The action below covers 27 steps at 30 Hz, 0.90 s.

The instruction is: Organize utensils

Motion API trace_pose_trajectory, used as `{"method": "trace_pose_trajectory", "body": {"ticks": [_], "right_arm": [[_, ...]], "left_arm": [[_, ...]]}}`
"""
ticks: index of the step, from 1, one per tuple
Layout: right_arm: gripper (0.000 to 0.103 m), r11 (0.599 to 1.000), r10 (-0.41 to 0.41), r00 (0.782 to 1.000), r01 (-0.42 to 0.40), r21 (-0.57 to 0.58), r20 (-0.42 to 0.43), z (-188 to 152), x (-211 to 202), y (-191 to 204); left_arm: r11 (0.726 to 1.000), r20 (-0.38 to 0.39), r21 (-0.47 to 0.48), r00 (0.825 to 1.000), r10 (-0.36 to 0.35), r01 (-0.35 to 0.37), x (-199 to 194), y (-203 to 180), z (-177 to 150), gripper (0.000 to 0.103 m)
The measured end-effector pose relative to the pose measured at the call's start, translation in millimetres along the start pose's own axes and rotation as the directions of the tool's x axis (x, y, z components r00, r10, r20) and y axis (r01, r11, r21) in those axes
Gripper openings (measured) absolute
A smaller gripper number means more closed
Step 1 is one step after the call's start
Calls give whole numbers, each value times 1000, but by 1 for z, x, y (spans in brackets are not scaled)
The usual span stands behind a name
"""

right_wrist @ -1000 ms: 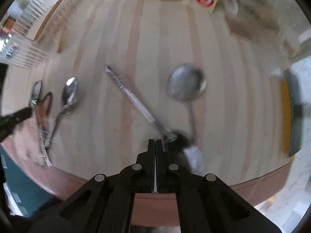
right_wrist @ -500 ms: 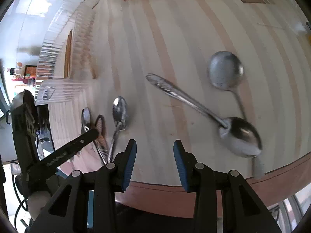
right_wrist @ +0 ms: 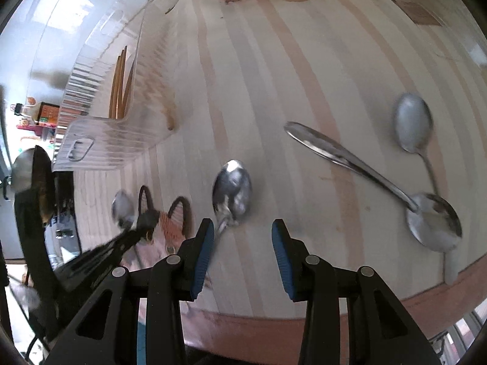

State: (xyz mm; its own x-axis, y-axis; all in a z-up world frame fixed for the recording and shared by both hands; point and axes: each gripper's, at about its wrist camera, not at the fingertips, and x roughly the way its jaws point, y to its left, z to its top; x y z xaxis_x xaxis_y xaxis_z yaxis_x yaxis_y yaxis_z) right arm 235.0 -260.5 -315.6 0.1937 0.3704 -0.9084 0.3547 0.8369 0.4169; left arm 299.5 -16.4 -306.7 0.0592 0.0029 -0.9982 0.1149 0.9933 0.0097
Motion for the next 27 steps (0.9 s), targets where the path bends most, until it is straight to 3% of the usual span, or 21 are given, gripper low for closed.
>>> {"method": "trace_pose_trajectory", "body": {"ticks": [4,7,9,11,18,22,27], "right_arm": [[49,993,-102,994,105,-62,46,5,16,34],[51,965,-224,972,232,-120,76,5,31,63],[37,921,-324,939,342,-187,119,1,40,81],[21,888,-372,915,400,-229,156,-2,45,89],[6,897,-308,940,339,-285,149,-7,39,88],[5,903,-284,950,310,-296,129,-9,40,88],[1,950,-198,975,216,-226,100,6,35,76]], "left_arm": [[999,-7,-45,1000,-9,9,-7,37,-10,3],[997,-6,-68,999,-39,39,-15,60,-21,4],[995,-6,-77,998,-57,56,-18,76,-24,4],[993,-4,-95,997,-78,77,-17,84,-25,4],[985,-8,-122,993,-120,118,-20,105,-28,7],[989,-14,-116,995,-96,93,-18,106,-30,7],[997,9,-54,999,-46,47,-22,72,-20,4]]}}
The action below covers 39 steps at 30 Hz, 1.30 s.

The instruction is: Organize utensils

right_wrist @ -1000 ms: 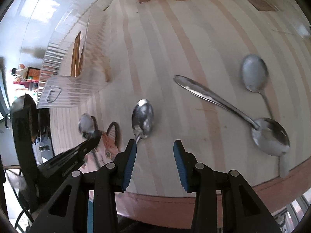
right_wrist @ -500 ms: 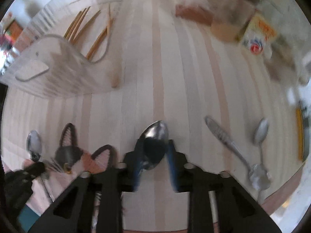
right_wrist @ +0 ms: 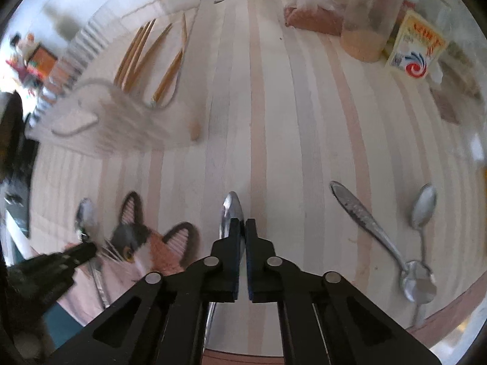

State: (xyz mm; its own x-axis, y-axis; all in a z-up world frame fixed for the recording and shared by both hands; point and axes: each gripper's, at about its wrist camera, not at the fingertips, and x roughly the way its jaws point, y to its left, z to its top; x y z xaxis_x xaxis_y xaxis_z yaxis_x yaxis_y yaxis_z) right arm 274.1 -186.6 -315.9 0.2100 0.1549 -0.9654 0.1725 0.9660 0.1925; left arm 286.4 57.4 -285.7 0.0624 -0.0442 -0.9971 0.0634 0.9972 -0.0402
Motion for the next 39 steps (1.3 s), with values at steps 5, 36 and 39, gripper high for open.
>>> {"method": "trace_pose_trajectory", "body": {"ticks": [5,36,39], "right_arm": [[1,999,34,999,-35,6,22,-5,-12,-9],[1,986,168,924,-154,-66,344,99,-176,-1],[1,982,187,926,-168,-85,327,138,-167,14]], "left_arm": [[1000,42,19,999,10,-10,-15,-3,-5,4],[994,402,65,909,-111,93,-194,-61,89,4],[986,347,71,923,-164,149,-186,-74,118,4]]}}
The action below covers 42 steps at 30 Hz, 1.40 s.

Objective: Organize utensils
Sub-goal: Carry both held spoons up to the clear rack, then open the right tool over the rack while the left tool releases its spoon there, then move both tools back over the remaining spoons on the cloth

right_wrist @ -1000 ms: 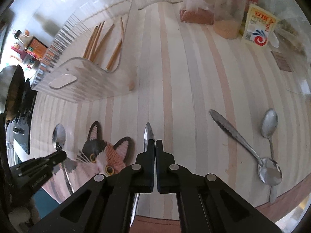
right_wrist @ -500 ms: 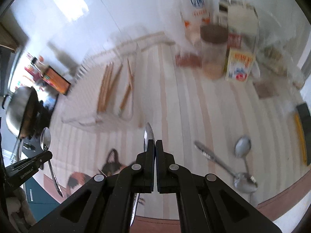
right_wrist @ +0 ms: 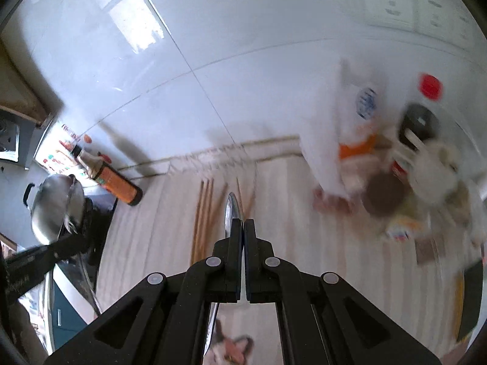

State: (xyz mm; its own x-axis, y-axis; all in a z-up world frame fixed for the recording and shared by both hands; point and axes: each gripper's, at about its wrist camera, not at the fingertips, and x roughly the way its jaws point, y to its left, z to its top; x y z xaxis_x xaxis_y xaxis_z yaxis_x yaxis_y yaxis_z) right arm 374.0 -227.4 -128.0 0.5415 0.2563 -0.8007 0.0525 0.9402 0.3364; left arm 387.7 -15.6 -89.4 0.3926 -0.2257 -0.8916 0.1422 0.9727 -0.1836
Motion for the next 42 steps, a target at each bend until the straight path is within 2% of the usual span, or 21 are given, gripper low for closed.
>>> {"method": "trace_pose_trajectory", "body": {"ticks": [4,7,10,11,12,13,14,15,17,19,20,23,26,28,31,34,37,38,39,41,42], "right_arm": [[1,999,19,997,-21,-29,-71,25,42,11],[5,998,59,977,-58,10,-205,31,82,9],[22,999,51,976,-46,27,-211,28,85,-2],[30,998,54,977,-48,36,-204,25,80,-7],[36,998,51,979,-45,38,-197,22,74,-12],[38,999,42,981,-34,41,-188,16,67,-20],[40,999,30,983,-22,50,-181,10,59,-29],[42,998,16,985,-6,58,-173,3,52,-39],[47,996,-23,988,37,86,-156,-13,34,-64],[54,988,-57,989,76,135,-138,-32,14,-92],[56,982,-77,989,97,160,-129,-42,5,-107],[58,956,-149,981,175,237,-122,-78,-17,-152],[58,930,-201,963,245,275,-178,-110,-24,-187],[58,916,-214,950,275,291,-225,-131,-21,-205],[58,916,-215,928,300,267,-306,-159,-8,-220],[58,925,-205,919,295,241,-337,-180,-5,-225],[58,926,-150,923,257,276,-354,-204,-6,-229],[53,921,-117,928,234,310,-353,-211,-6,-232],[32,916,-85,934,211,342,-348,-216,-4,-235],[5,898,-15,937,166,408,-348,-226,5,-239],[5,889,17,938,144,435,-346,-229,8,-239]], "left_arm": [[1000,-107,-18,994,-17,15,42,-5,22,5],[999,-150,-29,988,19,-24,60,-2,25,8],[996,-130,-31,989,76,-81,58,2,18,9],[993,-114,-24,988,108,-112,55,3,15,14],[991,-105,-22,986,131,-134,54,3,13,29],[986,-86,-15,982,166,-167,51,2,9,39],[982,-55,-9,980,190,-191,47,1,4,57],[978,-24,-5,977,210,-210,44,0,0,65],[971,23,12,970,240,-241,40,-8,-10,67],[963,64,31,962,265,-267,38,-19,-18,88],[963,81,37,961,264,-268,38,-25,-22,102],[971,81,59,970,227,-232,47,-50,-37,103],[970,55,91,974,221,-225,62,-77,-54,103],[970,6,127,978,208,-207,80,-99,-75,103],[960,-67,183,972,227,-212,104,-121,-102,103],[952,-138,220,959,246,-213,125,-135,-124,103],[951,-186,237,951,247,-201,138,-144,-145,103],[949,-196,245,948,251,-201,141,-146,-149,103],[947,-205,252,945,254,-200,143,-148,-153,103],[941,-222,274,939,264,-200,147,-154,-161,103],[937,-225,283,936,270,-203,149,-157,-163,103]]}}
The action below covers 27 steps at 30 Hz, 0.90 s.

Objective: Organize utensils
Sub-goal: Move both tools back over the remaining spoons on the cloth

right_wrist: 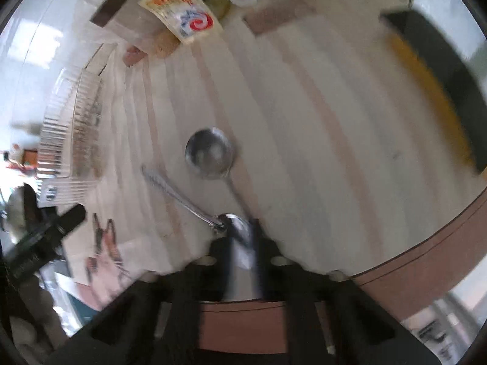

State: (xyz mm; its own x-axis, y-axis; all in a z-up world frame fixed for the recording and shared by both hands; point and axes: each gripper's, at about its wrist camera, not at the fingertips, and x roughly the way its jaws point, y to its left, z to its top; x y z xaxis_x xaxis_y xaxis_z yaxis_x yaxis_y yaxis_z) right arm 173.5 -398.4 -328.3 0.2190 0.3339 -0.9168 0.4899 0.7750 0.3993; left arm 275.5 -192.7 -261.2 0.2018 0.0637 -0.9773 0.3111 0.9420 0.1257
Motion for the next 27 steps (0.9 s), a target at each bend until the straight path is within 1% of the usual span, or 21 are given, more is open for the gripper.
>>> {"method": "trace_pose_trajectory", "body": {"ticks": [2,4,5,6,7,8,9,10,11,12,13,14,15,16,17,18,20,23,25,26,27], "right_arm": [[5,998,68,997,-68,7,-21,-6,3,6],[5,985,170,983,-171,-10,-63,-15,5,17],[5,981,194,979,-196,-12,-69,-17,4,20],[5,980,200,978,-201,-5,-53,-19,0,19],[6,984,179,984,-179,9,-21,-18,-4,14],[10,988,153,988,-153,22,4,-18,-8,9],[17,992,112,993,-114,53,41,-16,-15,-2],[21,992,91,994,-97,85,66,-15,-20,-9],[26,989,68,993,-79,127,94,-14,-26,-23],[27,986,37,993,-55,160,114,-15,-32,-36],[27,983,12,992,-35,181,127,-16,-37,-45],[27,978,-23,989,-7,207,143,-17,-43,-57],[27,975,-44,987,9,224,152,-17,-49,-67],[27,969,-64,984,22,246,163,-19,-53,-76],[27,962,-85,980,35,270,177,-21,-58,-86],[27,958,-103,977,48,283,185,-23,-60,-93],[27,950,-138,969,71,305,204,-29,-66,-104],[27,941,-166,960,86,327,224,-37,-73,-119],[27,938,-165,958,79,339,233,-44,-74,-122],[27,936,-164,958,75,344,237,-47,-76,-126],[27,935,-162,957,72,346,240,-47,-76,-127]], "left_arm": [[1000,1,10,1000,7,-7,0,-3,-1,103],[1000,-7,17,1000,6,-6,1,-6,-3,103],[1000,-15,19,1000,-3,4,1,-9,-5,103],[1000,-23,22,1000,-14,14,3,-13,-6,103],[999,-29,25,999,-24,25,2,-17,-7,103],[999,-41,26,998,-40,41,3,-21,-8,103],[997,-60,21,996,-68,70,5,-27,-8,103],[993,-90,1,989,-115,116,9,-34,-9,103],[986,-131,-34,977,-169,166,13,-42,-10,102],[977,-156,-60,965,-212,205,17,-48,-10,102],[959,-193,-106,941,-278,261,23,-57,-11,102],[950,-218,-132,927,-307,284,28,-65,-11,102],[938,-246,-153,907,-341,311,35,-77,-11,102],[933,-262,-158,897,-356,324,39,-87,-11,100],[934,-271,-157,895,-354,322,42,-94,-11,96],[939,-283,-144,896,-342,312,46,-106,-10,94],[952,-285,-118,909,-305,282,50,-120,-10,94],[983,-279,-43,942,-186,181,58,-144,-12,94],[993,-267,22,958,-106,116,61,-154,-16,94],[993,-252,35,962,-102,114,60,-157,-17,94],[994,-243,59,967,-74,91,59,-156,-20,94]]}}
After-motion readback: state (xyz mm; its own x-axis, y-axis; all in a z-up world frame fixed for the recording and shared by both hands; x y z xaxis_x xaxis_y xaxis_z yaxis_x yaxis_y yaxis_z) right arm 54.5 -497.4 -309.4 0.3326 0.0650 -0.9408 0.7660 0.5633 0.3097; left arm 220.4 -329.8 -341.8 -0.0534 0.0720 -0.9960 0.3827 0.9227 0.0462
